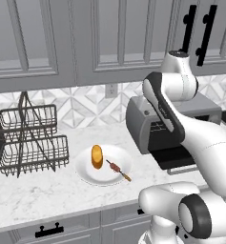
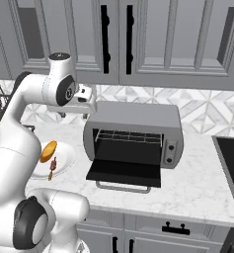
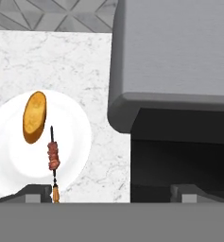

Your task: Pick up the kebab skewer and baguette bread, and place them inside the toaster oven. Close the toaster oven door and start by setting the timer.

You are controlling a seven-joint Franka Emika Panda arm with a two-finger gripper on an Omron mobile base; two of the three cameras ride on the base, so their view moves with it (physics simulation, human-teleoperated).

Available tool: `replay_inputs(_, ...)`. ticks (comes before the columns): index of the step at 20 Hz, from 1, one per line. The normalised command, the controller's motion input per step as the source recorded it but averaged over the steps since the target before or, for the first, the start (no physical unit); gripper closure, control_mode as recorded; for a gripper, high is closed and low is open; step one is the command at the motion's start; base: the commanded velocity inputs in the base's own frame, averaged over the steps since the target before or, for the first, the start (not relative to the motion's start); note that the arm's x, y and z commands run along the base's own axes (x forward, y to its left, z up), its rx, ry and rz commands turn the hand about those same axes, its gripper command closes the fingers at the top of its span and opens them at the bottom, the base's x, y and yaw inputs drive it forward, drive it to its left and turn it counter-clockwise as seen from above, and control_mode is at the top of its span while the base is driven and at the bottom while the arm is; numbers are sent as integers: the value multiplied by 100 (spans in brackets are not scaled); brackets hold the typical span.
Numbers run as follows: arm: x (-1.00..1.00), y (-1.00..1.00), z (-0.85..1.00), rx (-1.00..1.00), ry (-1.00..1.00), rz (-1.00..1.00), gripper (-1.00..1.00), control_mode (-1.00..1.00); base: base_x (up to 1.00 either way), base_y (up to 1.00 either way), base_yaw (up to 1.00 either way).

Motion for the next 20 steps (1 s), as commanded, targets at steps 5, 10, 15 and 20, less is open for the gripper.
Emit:
replay_inputs(5,0,0,0,0,0,0,-100,100,62,0,9)
replay_inputs(10,0,0,0,0,0,0,-100,100,39,0,12)
replay_inputs(15,0,0,0,0,0,0,-100,100,4,0,0)
replay_inputs(20,-12,-28,0,1,-8,0,-100,-100,0,0,0)
